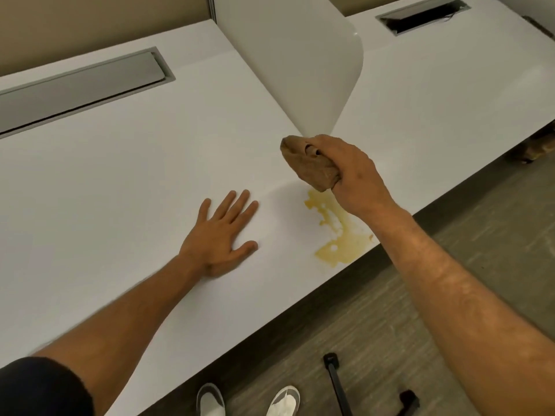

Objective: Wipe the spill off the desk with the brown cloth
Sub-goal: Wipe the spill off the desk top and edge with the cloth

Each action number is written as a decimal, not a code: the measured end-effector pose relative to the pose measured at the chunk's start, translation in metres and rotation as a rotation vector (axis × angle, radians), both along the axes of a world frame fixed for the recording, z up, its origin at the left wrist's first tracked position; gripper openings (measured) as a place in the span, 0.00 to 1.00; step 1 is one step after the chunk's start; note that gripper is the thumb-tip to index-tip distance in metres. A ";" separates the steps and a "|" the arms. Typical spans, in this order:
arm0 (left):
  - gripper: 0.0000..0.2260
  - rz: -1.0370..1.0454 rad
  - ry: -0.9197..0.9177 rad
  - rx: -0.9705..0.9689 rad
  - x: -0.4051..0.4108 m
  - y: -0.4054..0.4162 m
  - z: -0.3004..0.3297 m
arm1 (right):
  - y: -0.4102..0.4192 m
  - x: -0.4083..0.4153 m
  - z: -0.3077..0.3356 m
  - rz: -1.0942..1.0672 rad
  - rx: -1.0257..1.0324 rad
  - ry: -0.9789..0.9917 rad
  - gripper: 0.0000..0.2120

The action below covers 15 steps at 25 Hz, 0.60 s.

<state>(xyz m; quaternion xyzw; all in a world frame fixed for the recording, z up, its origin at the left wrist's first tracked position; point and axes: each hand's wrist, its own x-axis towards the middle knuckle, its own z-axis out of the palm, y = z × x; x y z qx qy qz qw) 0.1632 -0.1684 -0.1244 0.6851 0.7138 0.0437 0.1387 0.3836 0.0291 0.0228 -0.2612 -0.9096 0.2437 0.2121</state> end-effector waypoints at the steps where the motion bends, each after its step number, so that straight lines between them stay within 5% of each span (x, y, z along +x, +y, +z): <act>1: 0.36 -0.003 -0.005 0.008 0.000 -0.001 -0.002 | 0.008 -0.007 -0.008 0.042 0.031 -0.008 0.21; 8: 0.36 0.005 -0.005 0.007 0.000 -0.001 0.000 | 0.034 -0.061 -0.059 0.167 0.147 -0.498 0.23; 15: 0.36 0.013 -0.015 0.005 0.000 0.000 0.002 | 0.045 -0.057 -0.061 0.098 -0.150 -0.311 0.20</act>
